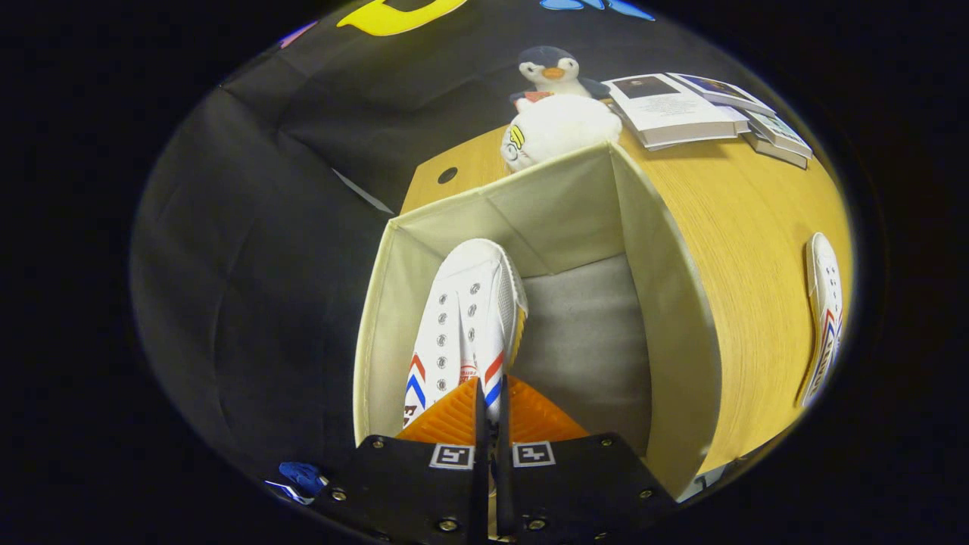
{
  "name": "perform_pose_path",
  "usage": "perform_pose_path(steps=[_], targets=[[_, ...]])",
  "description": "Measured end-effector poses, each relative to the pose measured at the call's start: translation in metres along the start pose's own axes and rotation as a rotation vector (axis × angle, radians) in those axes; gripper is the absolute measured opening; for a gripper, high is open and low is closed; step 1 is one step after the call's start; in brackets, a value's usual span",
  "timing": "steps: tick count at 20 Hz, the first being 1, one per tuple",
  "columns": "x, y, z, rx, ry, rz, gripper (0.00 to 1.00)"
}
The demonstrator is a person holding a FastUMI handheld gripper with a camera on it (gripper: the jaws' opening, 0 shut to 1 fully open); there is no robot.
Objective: Open the storage box then place both shoes into the box .Put the left shoe in first, then the right shoe, with the right side of both shoes facing outward in a uniform manner.
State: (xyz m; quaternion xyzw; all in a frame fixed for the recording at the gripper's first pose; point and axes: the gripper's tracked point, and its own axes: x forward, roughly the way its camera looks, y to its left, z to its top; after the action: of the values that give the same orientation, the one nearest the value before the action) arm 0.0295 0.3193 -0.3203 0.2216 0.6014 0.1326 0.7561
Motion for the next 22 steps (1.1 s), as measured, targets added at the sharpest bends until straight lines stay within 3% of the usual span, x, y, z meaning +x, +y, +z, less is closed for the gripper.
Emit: perform_pose_path(steps=[1,3,6,11,22], targets=[[0.003,0.003,-0.002,0.0,0.007,0.022,0.04],[0.0,0.013,0.006,0.021,-0.007,0.089,0.23],[-0.01,0.018,0.017,0.016,-0.031,0.12,0.98],[-0.054,0.013,0.035,-0.027,-0.096,0.157,0.98],[-0.152,-0.074,0.071,-0.138,-0.257,0.064,0.98]])
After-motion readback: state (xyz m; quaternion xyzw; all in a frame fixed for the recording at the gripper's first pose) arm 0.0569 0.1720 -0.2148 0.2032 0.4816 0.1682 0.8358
